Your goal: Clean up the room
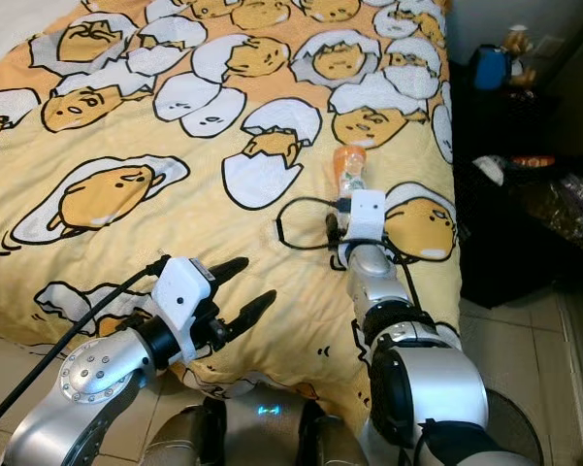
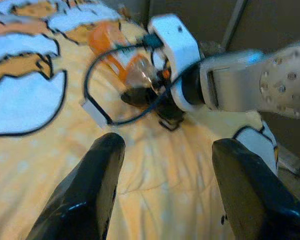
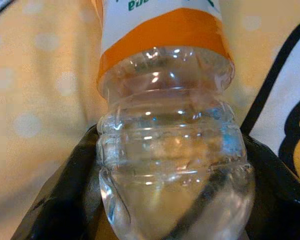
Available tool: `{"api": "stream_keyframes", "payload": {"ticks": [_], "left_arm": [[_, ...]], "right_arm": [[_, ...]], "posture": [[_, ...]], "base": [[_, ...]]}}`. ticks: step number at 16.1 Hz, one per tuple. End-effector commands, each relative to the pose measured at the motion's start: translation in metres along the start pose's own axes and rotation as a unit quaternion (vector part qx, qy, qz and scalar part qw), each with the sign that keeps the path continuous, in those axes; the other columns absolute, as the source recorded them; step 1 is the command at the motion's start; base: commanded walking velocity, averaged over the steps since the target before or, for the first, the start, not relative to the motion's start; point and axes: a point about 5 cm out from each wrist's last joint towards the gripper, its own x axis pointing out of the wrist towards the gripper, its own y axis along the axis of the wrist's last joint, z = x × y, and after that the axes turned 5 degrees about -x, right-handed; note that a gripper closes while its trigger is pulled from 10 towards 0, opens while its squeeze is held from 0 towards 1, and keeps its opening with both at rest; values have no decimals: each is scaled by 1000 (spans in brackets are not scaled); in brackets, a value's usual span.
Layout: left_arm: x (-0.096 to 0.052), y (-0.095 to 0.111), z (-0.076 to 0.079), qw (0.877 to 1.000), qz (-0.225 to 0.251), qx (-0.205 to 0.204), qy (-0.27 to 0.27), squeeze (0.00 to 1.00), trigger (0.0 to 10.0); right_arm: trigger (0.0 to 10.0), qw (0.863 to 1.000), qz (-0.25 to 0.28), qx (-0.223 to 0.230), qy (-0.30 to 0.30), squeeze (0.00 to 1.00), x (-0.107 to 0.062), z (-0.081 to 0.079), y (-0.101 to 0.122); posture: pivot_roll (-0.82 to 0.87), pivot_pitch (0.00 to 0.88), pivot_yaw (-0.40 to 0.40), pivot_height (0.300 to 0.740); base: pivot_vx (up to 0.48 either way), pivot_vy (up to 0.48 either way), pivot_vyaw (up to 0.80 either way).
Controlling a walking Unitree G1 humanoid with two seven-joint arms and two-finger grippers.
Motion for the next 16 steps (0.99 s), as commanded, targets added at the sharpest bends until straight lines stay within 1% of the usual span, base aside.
{"api": "stream_keyframes", "payload": {"ticks": [1,2,3,5,6,7,8,9,10,11,12,14,15,16], "left_arm": [[-1,-8,6,1000,-16,-6,-18,0,10000],[1,-11,5,1000,-18,-7,-21,0,10000],[3,-12,5,1000,-18,-9,-24,0,10000],[9,-14,4,999,-16,-14,-28,0,10000],[19,-21,2,999,-15,-24,-29,0,10000],[22,-23,1,999,-15,-21,-29,0,10000],[28,-23,1,999,-8,-24,-29,0,10000],[36,-26,-2,999,-2,-29,-28,0,10000],[44,-29,-5,999,3,-37,-24,0,10000],[50,-32,-8,999,5,-44,-20,0,10000],[58,-34,-9,999,8,-47,-18,0,10000],[68,-37,-12,999,10,-44,-20,0,10000],[76,-37,-12,999,16,-35,-21,0,10000],[78,-37,-12,999,17,-33,-22,0,10000]], "right_arm": [[0,1000,12,-9,18,0,0,-11,4],[0,999,20,-9,23,0,0,-15,6],[0,999,28,2,26,0,-1,-18,7],[0,999,49,16,18,0,-1,-19,11],[0,997,71,16,15,0,-2,-20,14],[0,996,83,7,10,0,-3,-20,17],[0,992,122,-23,9,0,-3,-20,29],[0,984,166,-58,9,0,-4,-19,42],[0,976,204,-74,-2,0,-6,-13,55],[0,971,225,-77,-11,0,-7,-8,63],[0,961,262,-80,-23,0,-11,-1,73],[0,950,296,-89,-35,0,-16,6,79],[0,930,342,-110,-75,0,-27,21,86],[0,925,351,-111,-97,0,-31,30,86]], "posture": [[367,374,9,740],[354,364,15,740],[346,355,16,740],[322,324,17,740],[287,263,1,740],[281,248,0,740],[266,217,-3,740],[215,128,-5,740],[187,90,-5,740],[160,54,-4,740],[136,17,-1,740],[114,0,4,740],[101,0,1,740],[96,0,0,740]], "base": [[0,0,0],[0,0,0],[0,0,0],[0,0,0],[0,0,0],[0,0,0],[0,0,0],[0,0,0],[0,0,0],[0,0,0],[0,0,0],[0,0,0],[0,0,0],[0,0,0]]}}
